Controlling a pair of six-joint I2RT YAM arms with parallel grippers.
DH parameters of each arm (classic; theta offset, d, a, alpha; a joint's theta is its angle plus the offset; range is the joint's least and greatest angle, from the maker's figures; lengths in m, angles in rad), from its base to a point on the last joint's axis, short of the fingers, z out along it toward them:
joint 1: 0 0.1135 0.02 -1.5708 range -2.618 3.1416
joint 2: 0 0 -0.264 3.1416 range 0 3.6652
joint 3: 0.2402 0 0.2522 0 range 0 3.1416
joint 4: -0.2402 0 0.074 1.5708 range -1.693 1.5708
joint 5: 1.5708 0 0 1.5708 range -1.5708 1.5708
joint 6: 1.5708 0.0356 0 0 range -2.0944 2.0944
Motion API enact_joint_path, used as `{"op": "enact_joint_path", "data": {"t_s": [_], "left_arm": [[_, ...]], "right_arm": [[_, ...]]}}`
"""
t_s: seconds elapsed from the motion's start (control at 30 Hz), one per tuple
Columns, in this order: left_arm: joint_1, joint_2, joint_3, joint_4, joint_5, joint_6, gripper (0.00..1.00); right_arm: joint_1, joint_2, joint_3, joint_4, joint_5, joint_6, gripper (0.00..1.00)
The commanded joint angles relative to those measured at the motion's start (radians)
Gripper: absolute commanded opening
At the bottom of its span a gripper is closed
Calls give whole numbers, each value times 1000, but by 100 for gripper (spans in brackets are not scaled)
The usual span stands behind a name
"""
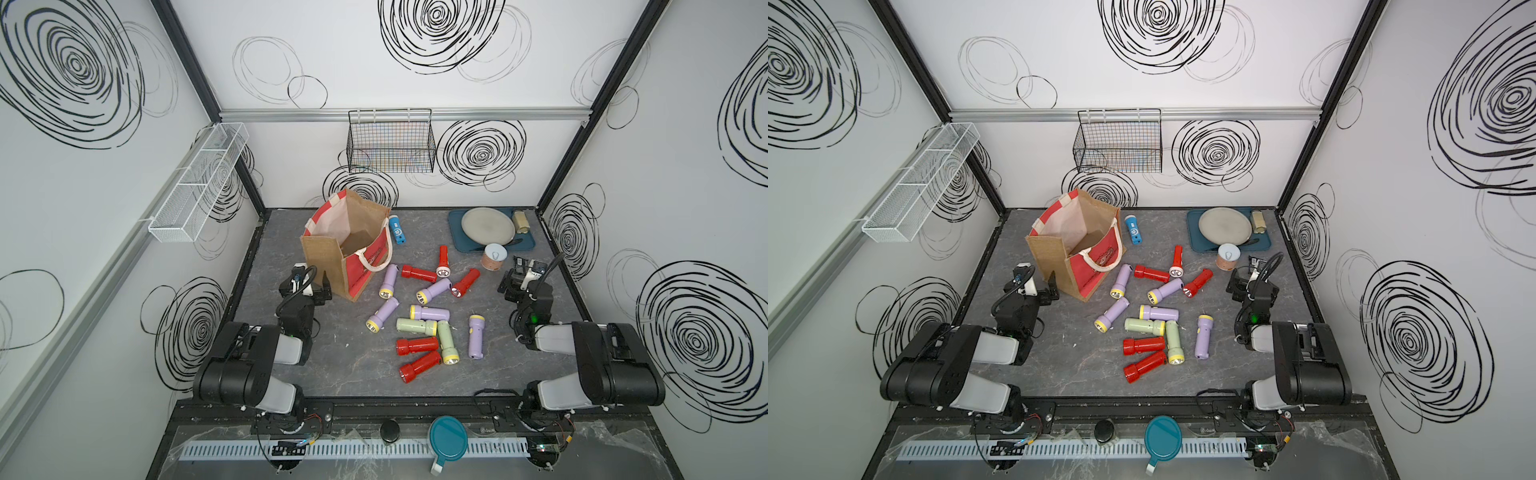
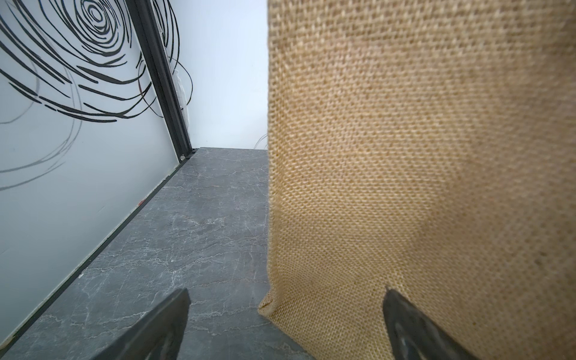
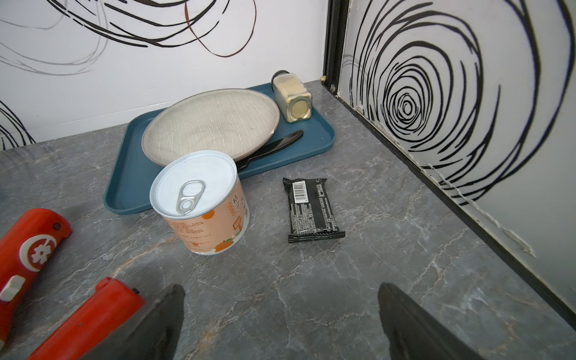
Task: Put the flashlights into the tote bags
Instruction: Pick up the flashlight from the center of the board.
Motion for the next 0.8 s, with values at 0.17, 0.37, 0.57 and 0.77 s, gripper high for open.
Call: {"op": "enact_joint_path", "data": {"t_s": [0.17, 0.37, 0.57, 0.77], "left_arm": [[-1, 7, 19, 74, -1, 15, 99], [7, -18, -28, 142, 3, 3, 99], [10, -169, -3, -56, -19, -14, 99], [-39, -430, 90, -500, -47, -73, 99]], "right_arm": [[7, 10, 18, 35, 11, -13, 100], [6, -20, 13, 17, 4, -15, 100], [27, -108, 44, -108, 1, -44, 100], [104, -304, 77, -344, 68, -37, 100]]}}
